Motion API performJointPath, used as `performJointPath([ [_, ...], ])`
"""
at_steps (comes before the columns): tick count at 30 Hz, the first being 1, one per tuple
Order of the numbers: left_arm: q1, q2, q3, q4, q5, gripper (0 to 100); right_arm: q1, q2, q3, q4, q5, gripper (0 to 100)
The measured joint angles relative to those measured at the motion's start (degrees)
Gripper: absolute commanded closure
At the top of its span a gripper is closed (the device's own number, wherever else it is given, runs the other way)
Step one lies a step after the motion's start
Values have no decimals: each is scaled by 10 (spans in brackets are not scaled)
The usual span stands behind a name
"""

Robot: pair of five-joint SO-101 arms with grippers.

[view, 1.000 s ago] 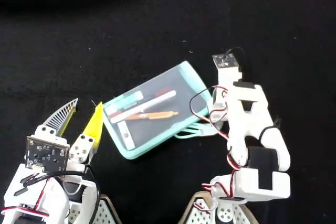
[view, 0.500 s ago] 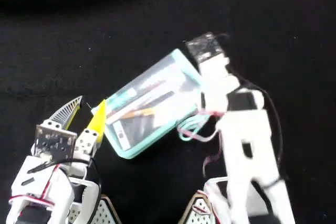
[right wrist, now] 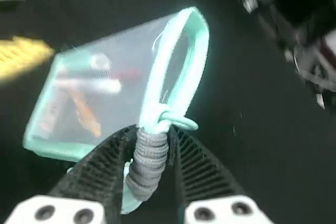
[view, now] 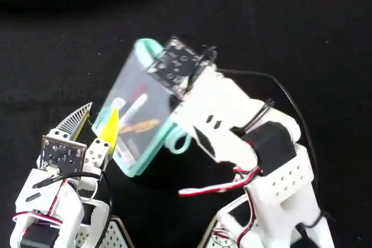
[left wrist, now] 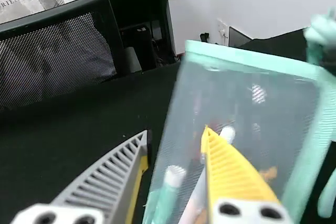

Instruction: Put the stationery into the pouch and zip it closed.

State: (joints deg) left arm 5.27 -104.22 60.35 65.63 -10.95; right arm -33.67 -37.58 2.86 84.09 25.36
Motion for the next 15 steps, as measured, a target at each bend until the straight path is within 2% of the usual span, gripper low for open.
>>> performJointPath([
  [10,0,0,0,-4,48,822,-123,172,-258,65,32,987],
  [15,0,0,24,-76,52,822,-186,184,-309,111,74,987],
])
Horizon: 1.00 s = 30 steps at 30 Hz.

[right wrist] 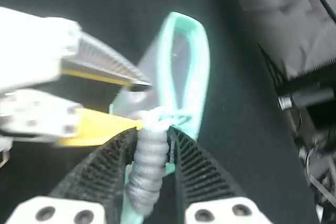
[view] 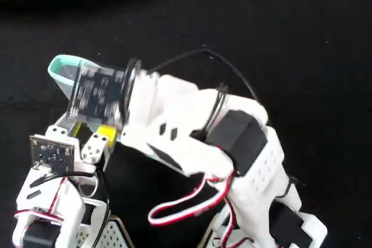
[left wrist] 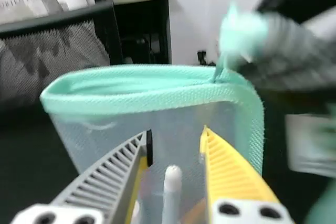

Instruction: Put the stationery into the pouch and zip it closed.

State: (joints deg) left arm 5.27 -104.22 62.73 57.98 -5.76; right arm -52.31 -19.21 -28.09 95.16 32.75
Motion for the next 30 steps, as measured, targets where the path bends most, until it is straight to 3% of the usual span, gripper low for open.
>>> performJointPath([
  [4,-24,0,38,-68,1,822,-9,0,-22,33,38,987],
  [11,-147,0,92,-126,1,822,28,1,-40,46,62,987],
  [19,-155,0,104,-124,1,823,45,0,-40,46,62,987],
  [23,-155,1,60,-51,1,822,45,0,-38,43,62,987],
  [30,-156,-2,-131,146,-11,821,45,0,4,-1,62,987],
])
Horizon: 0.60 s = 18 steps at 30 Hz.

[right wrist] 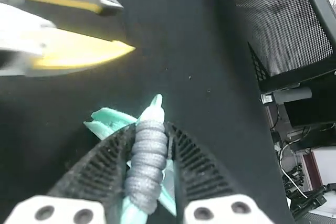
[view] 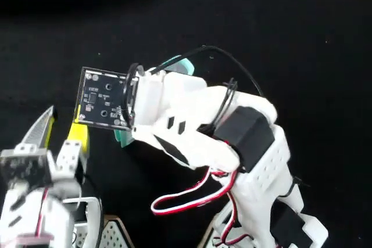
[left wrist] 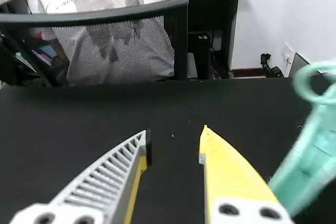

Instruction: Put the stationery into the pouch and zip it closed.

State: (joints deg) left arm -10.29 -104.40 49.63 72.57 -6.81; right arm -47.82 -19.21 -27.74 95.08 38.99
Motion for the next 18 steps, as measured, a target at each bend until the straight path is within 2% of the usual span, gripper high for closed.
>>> performJointPath([
  [3,36,0,-55,60,-28,804,0,0,1,-5,0,987],
  [6,113,0,-68,97,-37,749,0,0,2,-6,0,987],
  [10,212,0,-71,119,-40,748,0,0,2,-6,0,987],
  [14,236,0,-67,113,-40,748,0,0,2,-6,0,987],
  [18,240,0,-25,68,-41,748,0,0,2,-6,0,987],
])
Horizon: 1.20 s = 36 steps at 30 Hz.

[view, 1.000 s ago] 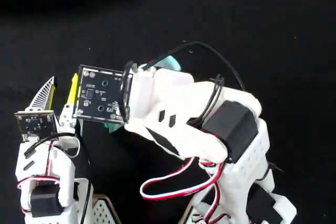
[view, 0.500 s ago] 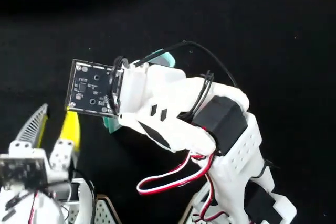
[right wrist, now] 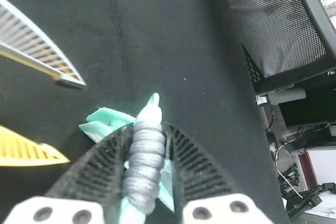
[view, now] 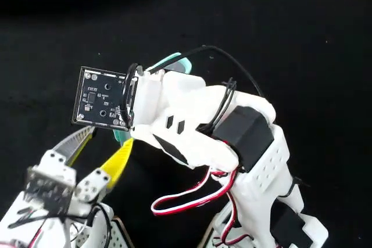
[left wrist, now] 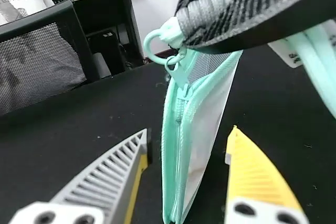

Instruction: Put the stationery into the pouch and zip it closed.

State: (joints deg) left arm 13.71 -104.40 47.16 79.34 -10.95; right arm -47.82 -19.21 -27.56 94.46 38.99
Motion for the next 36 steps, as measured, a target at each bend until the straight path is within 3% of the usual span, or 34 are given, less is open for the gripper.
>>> performJointPath([
  [11,1,2,219,-249,-2,765,2,0,0,4,0,987],
  [18,18,1,224,-269,-2,980,35,-3,3,46,0,987],
  [27,100,0,241,-271,-3,971,111,-87,133,48,-59,987],
  [33,103,0,241,-260,-4,971,112,-180,334,-85,-135,981],
  [36,103,0,239,-256,-4,971,112,-243,433,-161,-175,918],
])
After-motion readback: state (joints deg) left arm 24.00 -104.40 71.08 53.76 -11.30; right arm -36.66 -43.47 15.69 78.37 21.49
